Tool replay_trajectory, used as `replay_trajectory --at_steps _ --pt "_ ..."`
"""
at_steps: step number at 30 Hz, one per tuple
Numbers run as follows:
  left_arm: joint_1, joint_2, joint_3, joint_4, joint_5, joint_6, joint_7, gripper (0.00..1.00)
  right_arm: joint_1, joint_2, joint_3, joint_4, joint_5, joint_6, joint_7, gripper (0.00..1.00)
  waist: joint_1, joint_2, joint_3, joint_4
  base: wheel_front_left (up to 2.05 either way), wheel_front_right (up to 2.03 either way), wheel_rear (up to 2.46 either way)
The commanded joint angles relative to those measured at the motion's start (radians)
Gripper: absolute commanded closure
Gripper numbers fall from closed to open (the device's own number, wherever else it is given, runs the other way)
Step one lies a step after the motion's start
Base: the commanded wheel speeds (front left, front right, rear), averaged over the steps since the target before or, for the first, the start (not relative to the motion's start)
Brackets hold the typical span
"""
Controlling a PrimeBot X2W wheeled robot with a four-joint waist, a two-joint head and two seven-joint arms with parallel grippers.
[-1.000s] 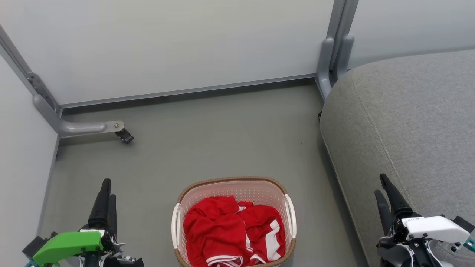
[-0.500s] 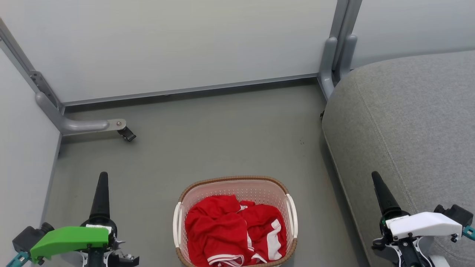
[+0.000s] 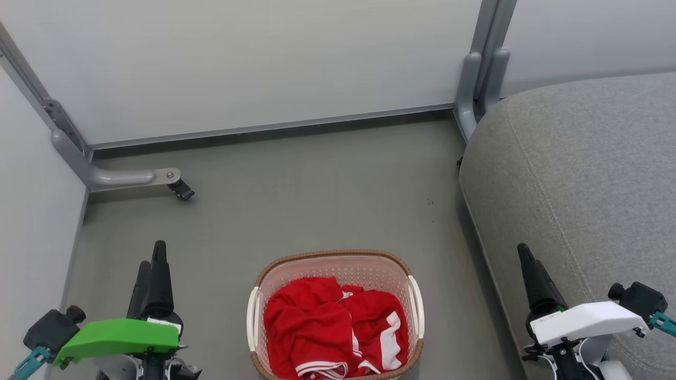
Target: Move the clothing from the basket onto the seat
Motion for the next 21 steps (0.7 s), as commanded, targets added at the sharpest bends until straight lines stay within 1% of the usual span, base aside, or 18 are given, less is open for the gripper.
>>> replay_trajectory --at_steps 1,5,12,16,21 --pt "0.001 0.007 -0.004 -0.016 0.031 0.011 -0.010 0.00 -0.003 -0.007 0.008 -0.016 -0.036 0.000 -0.012 0.00 0.0000 -0.0001 0.000 0.001 0.00 0.00 0.00" --pt "0.003 0.007 -0.012 -0.021 0.084 0.030 -0.023 0.00 0.001 -0.008 0.020 -0.020 -0.086 0.000 -0.026 0.00 0.0000 -0.0001 0.000 0.002 0.00 0.00 0.00" --pt "0.015 0.007 -0.031 -0.034 0.193 0.041 -0.046 0.00 0.008 -0.008 0.039 -0.036 -0.164 0.000 -0.049 0.00 0.0000 -0.0001 -0.001 0.004 0.00 0.00 0.00" --pt "0.019 0.008 -0.049 -0.036 0.255 0.032 -0.059 0.00 0.011 -0.009 0.047 -0.045 -0.208 0.000 -0.061 0.00 0.0000 -0.0001 -0.001 0.005 0.00 0.00 0.00" --pt "0.024 0.008 -0.056 -0.051 0.300 0.035 -0.073 0.00 0.013 -0.009 0.064 -0.050 -0.265 0.000 -0.076 0.00 0.0000 -0.0001 -0.001 0.006 0.00 0.00 0.00"
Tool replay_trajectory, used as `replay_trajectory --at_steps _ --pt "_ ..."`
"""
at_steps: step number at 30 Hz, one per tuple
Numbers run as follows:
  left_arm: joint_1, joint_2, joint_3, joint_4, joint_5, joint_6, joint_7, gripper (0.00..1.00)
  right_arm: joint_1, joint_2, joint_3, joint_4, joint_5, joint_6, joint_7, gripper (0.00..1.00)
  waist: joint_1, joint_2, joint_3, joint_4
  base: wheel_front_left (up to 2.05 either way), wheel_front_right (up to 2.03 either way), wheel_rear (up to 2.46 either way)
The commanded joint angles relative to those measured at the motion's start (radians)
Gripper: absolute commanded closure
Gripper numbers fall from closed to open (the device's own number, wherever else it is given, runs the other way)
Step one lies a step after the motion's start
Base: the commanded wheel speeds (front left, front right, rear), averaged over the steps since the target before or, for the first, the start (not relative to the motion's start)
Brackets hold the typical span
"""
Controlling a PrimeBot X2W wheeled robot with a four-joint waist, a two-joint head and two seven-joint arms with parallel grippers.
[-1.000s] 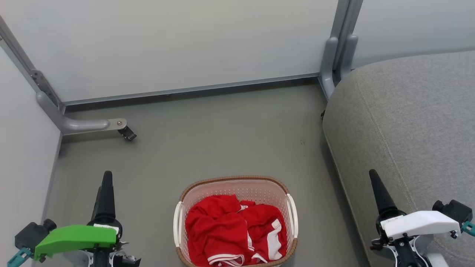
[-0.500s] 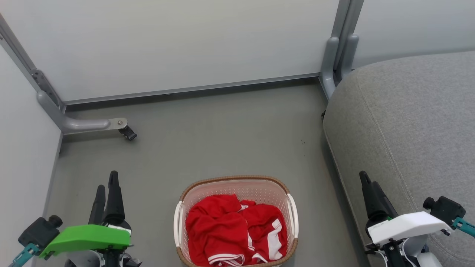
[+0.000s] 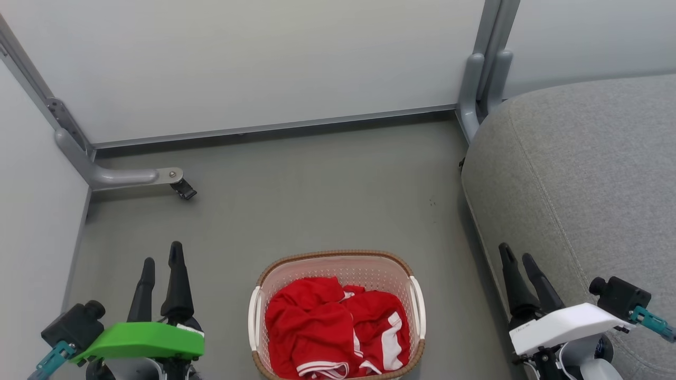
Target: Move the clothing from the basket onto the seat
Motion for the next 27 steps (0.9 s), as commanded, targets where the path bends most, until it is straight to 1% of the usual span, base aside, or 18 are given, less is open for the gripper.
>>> replay_trajectory --at_steps 1,9,27 --pt "0.002 0.007 -0.004 -0.016 0.037 -0.004 -0.009 0.00 0.000 -0.007 0.006 -0.014 -0.032 0.000 -0.011 0.00 0.0000 0.0000 0.000 0.000 0.00 0.00 0.00" --pt "0.004 0.008 -0.022 -0.034 0.134 0.017 -0.032 0.00 0.003 -0.007 0.021 -0.023 -0.118 0.000 -0.033 0.00 0.0000 0.0000 0.000 0.003 0.00 0.00 0.00" --pt "0.039 0.009 -0.043 -0.049 0.324 -0.002 -0.076 0.00 0.015 -0.009 0.033 -0.039 -0.289 0.000 -0.078 0.00 0.0000 0.0000 -0.005 0.009 0.00 0.00 0.00"
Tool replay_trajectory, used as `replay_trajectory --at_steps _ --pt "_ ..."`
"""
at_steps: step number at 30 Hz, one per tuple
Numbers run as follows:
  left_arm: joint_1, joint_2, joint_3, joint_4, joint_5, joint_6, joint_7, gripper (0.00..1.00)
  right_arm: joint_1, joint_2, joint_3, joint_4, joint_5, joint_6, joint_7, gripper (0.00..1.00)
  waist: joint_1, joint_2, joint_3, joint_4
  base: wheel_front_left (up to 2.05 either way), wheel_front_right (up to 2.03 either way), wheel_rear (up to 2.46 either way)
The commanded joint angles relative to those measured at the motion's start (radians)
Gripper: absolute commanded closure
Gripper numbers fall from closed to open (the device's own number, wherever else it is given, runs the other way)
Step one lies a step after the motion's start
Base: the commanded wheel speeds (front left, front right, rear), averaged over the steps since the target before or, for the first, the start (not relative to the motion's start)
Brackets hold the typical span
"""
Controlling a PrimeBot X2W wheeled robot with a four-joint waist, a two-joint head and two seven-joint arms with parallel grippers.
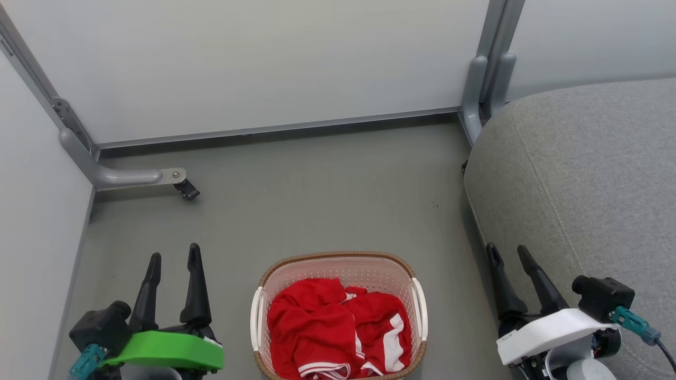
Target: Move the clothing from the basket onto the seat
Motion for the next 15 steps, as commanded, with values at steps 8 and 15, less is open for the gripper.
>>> replay_trajectory --at_steps 8,15 --pt "0.018 0.008 -0.013 -0.010 0.098 -0.005 -0.026 0.00 0.011 -0.006 -0.007 -0.012 -0.098 0.000 -0.025 0.00 0.0000 0.0000 -0.001 0.002 0.00 0.00 0.00" --pt "0.026 0.008 -0.023 -0.011 0.160 -0.001 -0.039 0.00 0.017 -0.006 -0.004 -0.006 -0.182 0.000 -0.041 0.00 0.0000 0.0000 -0.003 0.004 0.00 0.00 0.00"
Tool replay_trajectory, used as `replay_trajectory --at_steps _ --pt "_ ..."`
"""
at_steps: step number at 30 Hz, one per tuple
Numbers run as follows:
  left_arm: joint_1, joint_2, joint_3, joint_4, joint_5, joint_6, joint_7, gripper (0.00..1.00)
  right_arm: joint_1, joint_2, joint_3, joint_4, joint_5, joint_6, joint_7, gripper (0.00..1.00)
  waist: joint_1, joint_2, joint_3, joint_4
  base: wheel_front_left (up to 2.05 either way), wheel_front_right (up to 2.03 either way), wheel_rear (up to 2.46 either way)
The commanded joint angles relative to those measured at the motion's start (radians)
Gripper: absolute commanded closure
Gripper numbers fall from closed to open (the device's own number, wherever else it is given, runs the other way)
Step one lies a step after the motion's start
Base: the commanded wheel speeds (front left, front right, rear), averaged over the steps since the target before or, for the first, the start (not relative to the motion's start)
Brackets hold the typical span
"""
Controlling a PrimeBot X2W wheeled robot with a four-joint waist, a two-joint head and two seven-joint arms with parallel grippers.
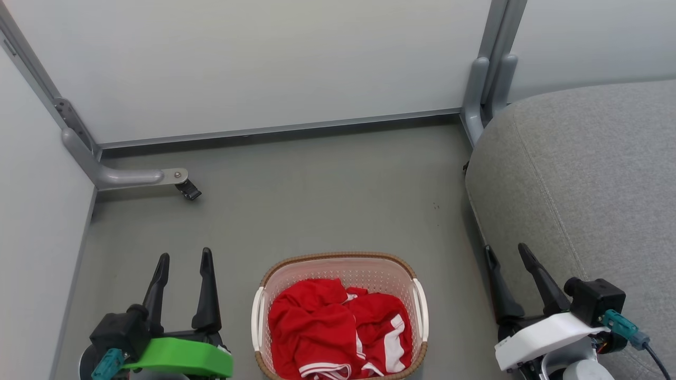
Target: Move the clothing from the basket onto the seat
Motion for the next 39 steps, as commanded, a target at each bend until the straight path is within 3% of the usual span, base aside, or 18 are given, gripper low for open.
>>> replay_trajectory --at_steps 1,24,39 --pt "0.012 0.007 -0.002 -0.007 0.027 0.000 -0.010 0.00 0.013 -0.006 0.004 -0.002 -0.030 0.000 -0.011 0.00 0.0000 -0.0001 0.000 0.000 0.00 0.00 0.00" --pt "0.029 0.008 -0.031 0.009 0.202 0.017 -0.052 0.00 0.021 -0.008 0.001 -0.002 -0.176 0.000 -0.053 0.00 0.0000 -0.0001 -0.007 0.006 0.00 0.00 0.00" --pt "0.036 0.008 -0.036 0.034 0.192 0.020 -0.052 0.00 0.023 -0.008 0.004 0.009 -0.182 0.000 -0.054 0.00 0.0000 -0.0001 -0.018 0.003 0.00 0.00 0.00"
